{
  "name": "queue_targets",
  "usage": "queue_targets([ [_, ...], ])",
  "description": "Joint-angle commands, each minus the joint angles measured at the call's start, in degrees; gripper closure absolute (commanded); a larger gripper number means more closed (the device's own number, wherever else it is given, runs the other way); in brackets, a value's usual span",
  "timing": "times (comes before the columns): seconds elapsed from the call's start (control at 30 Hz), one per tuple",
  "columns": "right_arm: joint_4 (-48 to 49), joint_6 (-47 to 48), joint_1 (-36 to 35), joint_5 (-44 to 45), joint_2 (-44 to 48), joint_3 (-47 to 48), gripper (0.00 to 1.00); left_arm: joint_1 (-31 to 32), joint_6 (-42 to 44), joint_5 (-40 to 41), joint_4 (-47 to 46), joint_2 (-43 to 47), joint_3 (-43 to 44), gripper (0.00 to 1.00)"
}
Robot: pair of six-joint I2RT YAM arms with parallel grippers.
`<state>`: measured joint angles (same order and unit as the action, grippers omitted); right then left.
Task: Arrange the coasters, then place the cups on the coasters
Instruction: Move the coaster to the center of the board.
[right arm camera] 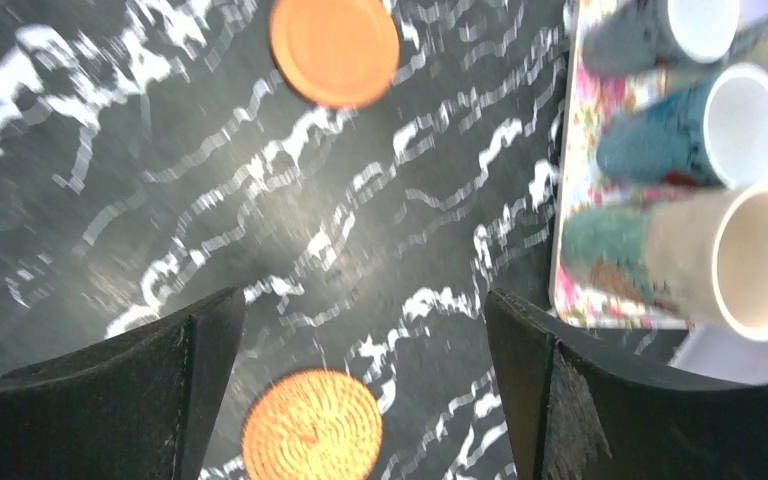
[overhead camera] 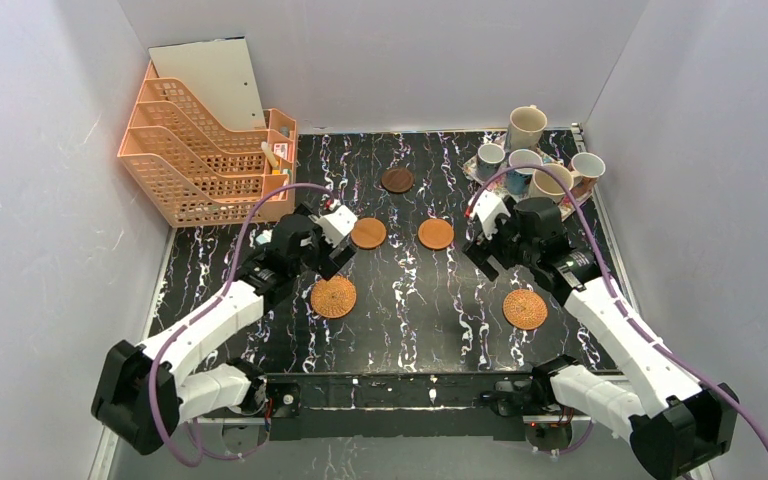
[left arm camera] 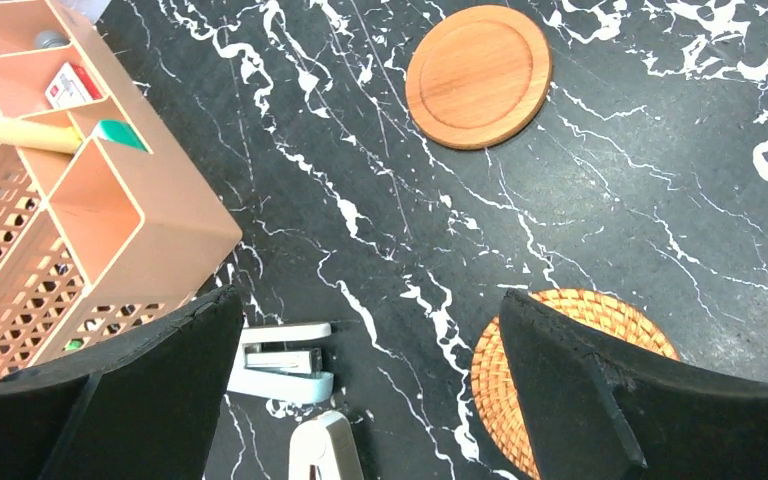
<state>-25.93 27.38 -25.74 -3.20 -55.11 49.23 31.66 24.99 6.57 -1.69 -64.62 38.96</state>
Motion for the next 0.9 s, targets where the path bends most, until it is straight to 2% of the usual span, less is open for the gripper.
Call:
queue_targets([
  [0.0, -8.94, 8.11, 3.87, 5.72, -1.25, -1.74, 0.02, 0.24, -1.09, 2.13, 4.89, 4.4, -2.41, 0.02],
  [0.27, -12.1, 21.03, 14.99, 5.99, -3.32, -7.37, 0.02, 0.16, -1.46, 2.24, 5.69, 12.2, -8.18, 0.02],
  [0.47, -5.82, 23.97, 20.99, 3.63, -8.57, -10.5, 0.02, 0.16, -2.66, 0.29, 6.24, 14.08, -8.43, 0.02],
  [0.63, -1.65, 24.28, 21.94, 3.55, -12.18, -12.96, 0.02, 0.16, -2.69, -0.31, 6.09, 14.32, -9.45, 0.02],
  [0.87, -4.58, 24.83, 21.91, -5.83, -15.49, -13.61, 0.02, 0.16, -2.48, -0.8, 6.18, 15.68, -9.93, 0.02],
])
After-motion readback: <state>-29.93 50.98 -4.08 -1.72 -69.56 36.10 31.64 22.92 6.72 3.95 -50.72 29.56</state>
